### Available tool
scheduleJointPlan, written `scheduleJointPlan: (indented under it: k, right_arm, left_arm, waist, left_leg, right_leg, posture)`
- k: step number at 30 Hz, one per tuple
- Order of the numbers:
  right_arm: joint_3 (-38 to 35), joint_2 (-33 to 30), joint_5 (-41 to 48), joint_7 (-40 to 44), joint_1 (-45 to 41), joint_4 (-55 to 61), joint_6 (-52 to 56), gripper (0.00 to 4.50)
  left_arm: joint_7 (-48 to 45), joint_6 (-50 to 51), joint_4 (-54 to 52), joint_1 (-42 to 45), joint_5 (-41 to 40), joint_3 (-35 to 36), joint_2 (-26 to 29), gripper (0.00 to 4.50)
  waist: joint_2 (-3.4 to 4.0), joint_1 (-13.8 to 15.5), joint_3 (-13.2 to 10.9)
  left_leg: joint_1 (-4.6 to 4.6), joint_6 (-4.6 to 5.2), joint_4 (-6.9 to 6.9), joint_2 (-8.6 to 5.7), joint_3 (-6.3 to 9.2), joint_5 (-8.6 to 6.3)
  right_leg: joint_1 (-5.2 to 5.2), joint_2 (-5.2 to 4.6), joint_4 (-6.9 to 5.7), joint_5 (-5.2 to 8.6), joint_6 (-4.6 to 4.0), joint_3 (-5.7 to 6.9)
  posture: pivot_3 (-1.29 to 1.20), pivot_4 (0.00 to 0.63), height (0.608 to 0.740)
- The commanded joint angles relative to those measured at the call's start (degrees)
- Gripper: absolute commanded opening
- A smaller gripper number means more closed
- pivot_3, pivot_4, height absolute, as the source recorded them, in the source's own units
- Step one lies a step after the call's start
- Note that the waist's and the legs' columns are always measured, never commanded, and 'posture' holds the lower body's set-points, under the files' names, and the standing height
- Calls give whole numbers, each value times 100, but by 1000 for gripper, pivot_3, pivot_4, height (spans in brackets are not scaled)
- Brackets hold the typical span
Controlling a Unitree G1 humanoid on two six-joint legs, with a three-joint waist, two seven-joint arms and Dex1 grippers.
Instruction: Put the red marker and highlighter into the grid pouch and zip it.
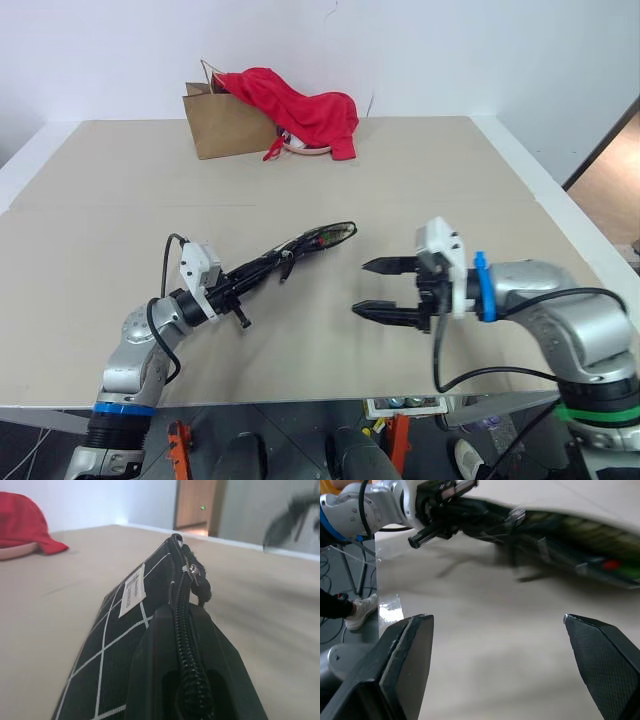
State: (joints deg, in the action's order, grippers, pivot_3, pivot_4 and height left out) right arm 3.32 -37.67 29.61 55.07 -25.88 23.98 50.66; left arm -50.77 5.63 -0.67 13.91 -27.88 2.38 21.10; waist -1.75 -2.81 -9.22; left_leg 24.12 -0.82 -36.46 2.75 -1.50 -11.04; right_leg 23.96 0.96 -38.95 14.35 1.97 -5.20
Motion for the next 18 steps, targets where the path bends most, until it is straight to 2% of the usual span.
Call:
scheduleJointPlan:
  k: [1,4,9,16,18]
  right_arm:
    - [443,507,-352,-773,-470,-233,88,4476]
    - [801,1076,-667,-1308,-938,-790,184,4476]
    - [1029,1666,-862,-1659,-1481,-1380,142,4476]
    - [1069,1933,-966,-1709,-1664,-1648,39,4476]
    - [1043,1995,-988,-1732,-1708,-1716,25,3927]
  left_arm:
    - [93,89,-144,139,-140,132,-36,0]
    - [132,160,-186,191,-178,120,-74,0]
    - [162,222,-236,222,-215,107,-99,0]
    - [170,238,-328,159,-225,110,-85,0]
    - [165,237,-343,144,-213,101,-74,0]
  waist:
    - [0,-9,0]
    - [0,-3,0]
    - [-2,21,1]
    - [-2,16,1]
    - [-2,12,1]
  left_leg:
    - [0,-1,1,0,-3,1]
    - [2,-2,1,0,-5,1]
    - [23,-3,3,-5,0,-1]
    - [37,-4,4,-11,0,-3]
    - [37,-4,4,-9,0,-3]
  right_leg:
    - [1,1,0,-1,1,-3]
    - [4,2,0,-1,2,-9]
    - [13,-5,2,4,4,-2]
    - [24,-14,3,4,3,-2]
    - [25,-12,3,5,4,0]
  posture:
    - [0,150,740]
    - [0,150,740]
    - [0,150,740]
    - [0,150,740]
    - [0,150,740]
